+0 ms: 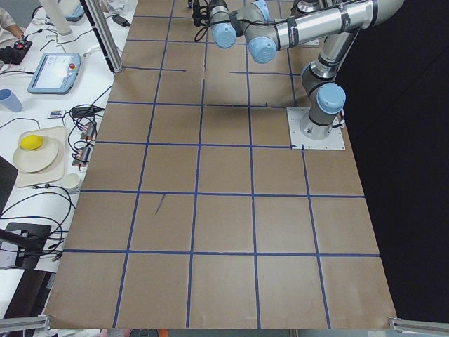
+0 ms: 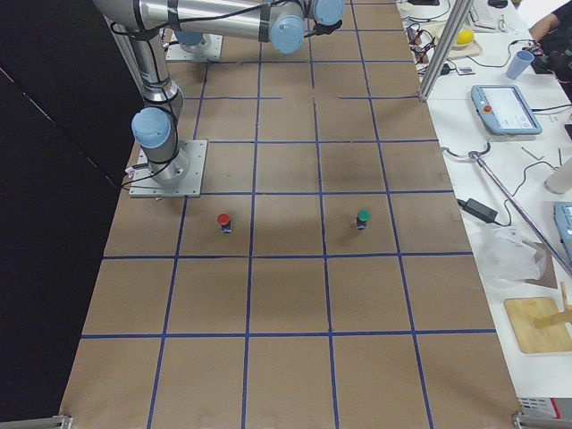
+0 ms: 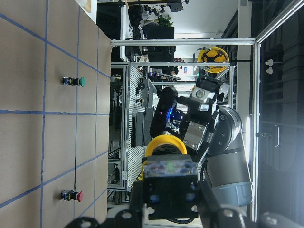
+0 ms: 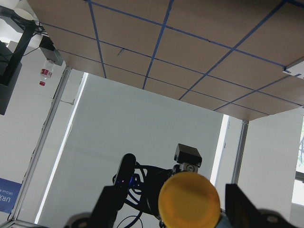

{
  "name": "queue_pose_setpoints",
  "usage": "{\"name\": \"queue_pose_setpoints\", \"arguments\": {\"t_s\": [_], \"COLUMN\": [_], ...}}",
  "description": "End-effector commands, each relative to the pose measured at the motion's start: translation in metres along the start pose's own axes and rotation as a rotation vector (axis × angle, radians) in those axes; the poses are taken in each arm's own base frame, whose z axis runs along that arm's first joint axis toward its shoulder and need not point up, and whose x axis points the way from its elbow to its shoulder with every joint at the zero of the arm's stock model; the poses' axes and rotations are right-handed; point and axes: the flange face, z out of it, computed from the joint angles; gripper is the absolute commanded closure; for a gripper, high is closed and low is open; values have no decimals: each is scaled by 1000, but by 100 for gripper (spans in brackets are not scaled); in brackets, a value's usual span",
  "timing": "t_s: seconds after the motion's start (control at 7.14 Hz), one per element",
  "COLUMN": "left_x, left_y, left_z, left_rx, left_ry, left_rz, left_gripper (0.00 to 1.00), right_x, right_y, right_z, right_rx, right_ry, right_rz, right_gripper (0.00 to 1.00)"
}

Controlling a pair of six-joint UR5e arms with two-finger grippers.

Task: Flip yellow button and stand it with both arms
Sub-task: 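Close the right gripper on the yellow cap and open the left gripper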

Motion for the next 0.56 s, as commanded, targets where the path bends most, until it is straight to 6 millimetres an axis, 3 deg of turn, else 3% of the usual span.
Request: {"name": "queue_pose_setpoints", "arguments": {"t_s": [0.0, 0.14, 0.42], "left_x": [1, 1, 2], "left_y": [0, 0, 1], "left_z": [0, 0, 0], "left_rx": [0, 0, 1], "left_ry": [0, 0, 0], "left_rz": [2, 3, 8], "left_gripper": [73, 73, 73], "right_x": [5, 9, 9], "right_y": [-2, -5, -4], "right_z": [1, 3, 3], "right_rx": [-2, -1, 4], "right_ry": [7, 11, 12], "right_rz": [25, 33, 29], "right_gripper": [19, 25, 57]}}
